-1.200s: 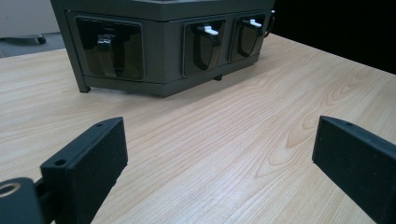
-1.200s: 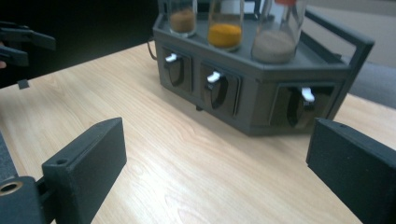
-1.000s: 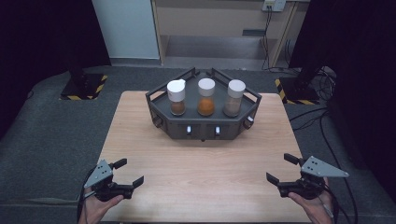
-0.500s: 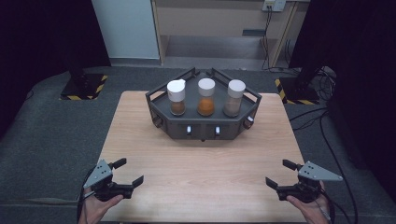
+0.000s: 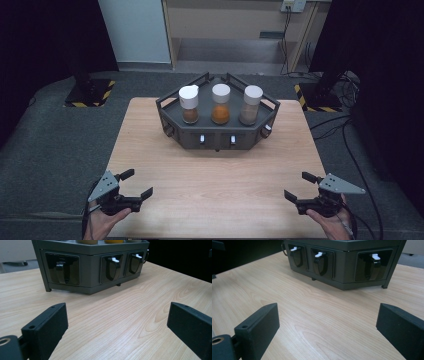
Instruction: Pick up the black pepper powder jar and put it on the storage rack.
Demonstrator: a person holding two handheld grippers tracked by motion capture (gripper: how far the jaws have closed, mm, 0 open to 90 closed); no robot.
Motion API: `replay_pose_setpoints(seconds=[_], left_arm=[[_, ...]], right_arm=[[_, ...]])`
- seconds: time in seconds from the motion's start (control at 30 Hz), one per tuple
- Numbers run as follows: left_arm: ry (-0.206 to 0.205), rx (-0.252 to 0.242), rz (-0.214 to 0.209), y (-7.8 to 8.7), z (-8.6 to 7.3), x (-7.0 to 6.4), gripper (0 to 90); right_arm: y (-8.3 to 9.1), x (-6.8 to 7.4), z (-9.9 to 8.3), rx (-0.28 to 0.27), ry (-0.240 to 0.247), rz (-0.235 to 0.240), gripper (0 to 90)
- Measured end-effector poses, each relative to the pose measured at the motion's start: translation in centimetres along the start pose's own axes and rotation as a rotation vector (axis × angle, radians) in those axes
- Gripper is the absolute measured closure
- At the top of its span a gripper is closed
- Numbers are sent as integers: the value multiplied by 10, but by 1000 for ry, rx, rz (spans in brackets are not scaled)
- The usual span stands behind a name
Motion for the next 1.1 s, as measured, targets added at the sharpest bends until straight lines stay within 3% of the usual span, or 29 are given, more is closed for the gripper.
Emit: replay_pose_setpoints(seconds=[0.4,1.1], left_arm=[[14,-26,-10,2,-1,2,21],[5,-66,-30,4,-1,1,21]], right_arm=[[3,-2,-3,-34,-6,-29,54],[0,-3,-4,-46,-6,7,55]])
Point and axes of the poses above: each handheld gripper's, and its own axes: y roughly backward along the jaws, z roughly out of its top, x roughly to its left, the point moved 8 cm from there along -y, roughly forward along the jaws, and after that the axes turned 9 degrees about -z, right-handed, at the moved point
